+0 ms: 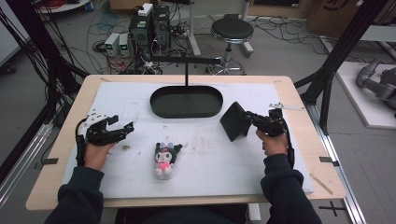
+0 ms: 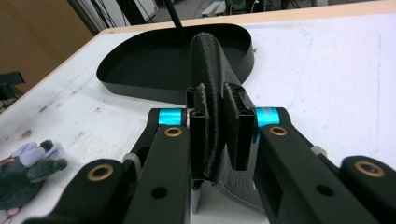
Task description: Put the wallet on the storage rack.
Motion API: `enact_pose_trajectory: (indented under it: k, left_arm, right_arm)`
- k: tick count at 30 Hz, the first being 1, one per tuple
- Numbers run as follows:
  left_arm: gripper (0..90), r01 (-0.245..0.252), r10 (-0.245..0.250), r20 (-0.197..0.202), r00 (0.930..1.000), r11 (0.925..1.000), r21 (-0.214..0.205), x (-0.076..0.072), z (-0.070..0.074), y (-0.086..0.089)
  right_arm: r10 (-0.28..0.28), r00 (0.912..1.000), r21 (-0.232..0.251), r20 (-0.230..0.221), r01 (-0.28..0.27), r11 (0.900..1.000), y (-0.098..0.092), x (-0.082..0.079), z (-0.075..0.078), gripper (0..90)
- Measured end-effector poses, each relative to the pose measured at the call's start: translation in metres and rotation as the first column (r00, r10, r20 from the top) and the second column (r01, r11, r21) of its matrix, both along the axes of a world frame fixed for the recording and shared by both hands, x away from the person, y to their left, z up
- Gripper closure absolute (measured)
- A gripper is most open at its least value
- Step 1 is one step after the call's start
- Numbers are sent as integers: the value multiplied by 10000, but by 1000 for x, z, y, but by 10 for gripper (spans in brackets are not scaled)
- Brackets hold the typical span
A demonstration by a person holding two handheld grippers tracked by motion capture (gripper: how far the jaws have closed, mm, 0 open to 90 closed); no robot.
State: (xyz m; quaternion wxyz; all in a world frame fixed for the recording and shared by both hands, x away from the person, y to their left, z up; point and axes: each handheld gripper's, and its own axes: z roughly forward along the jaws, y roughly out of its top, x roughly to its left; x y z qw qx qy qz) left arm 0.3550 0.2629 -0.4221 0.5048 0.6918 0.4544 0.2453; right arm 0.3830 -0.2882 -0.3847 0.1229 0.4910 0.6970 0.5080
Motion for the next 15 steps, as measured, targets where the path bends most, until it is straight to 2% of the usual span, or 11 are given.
enact_pose_trajectory:
  k: [3, 6, 8, 10, 12, 13, 14, 15]
  left_arm:
    - [254, -15, 15, 0, 10000, 10000, -19, 0, 0, 0]
    - [254, -9, 9, 2, 10000, 10000, -4, 0, 0, 0]
    - [254, -32, 32, -3, 10000, 10000, -12, 0, 0, 1]
    - [254, -38, 38, -13, 10000, 10000, -34, 0, 0, 1]
    - [254, -25, 25, -9, 10000, 10000, -45, 0, 0, 1]
    - [254, -24, 24, -20, 10000, 10000, -26, 0, 0, 1]
    - [254, -21, 21, -14, 10000, 10000, -32, 0, 0, 1]
    - [254, -21, 21, -14, 10000, 10000, -32, 0, 0, 1]
  right_arm:
    - [127, 9993, -333, 360, -115, 9994, 5, -1, 1, 760]
    - [191, 9970, -574, 745, -149, 9982, 6, -2, 2, 603]
    - [352, 9918, -827, 1231, -251, 9963, 7, -4, 2, 473]
    - [491, 9880, -1042, 1463, -340, 9940, 10, -5, 1, 371]
    - [429, 9857, -1551, 1631, -173, 9877, 16, -5, -1, 286]
    - [429, 9857, -1551, 1631, -173, 9877, 16, -5, -1, 286]
    - [290, 9856, -2054, 1663, 58, 9787, 21, -5, -4, 233]
    - [262, 9863, -2166, 1631, 99, 9762, 23, -5, -6, 223]
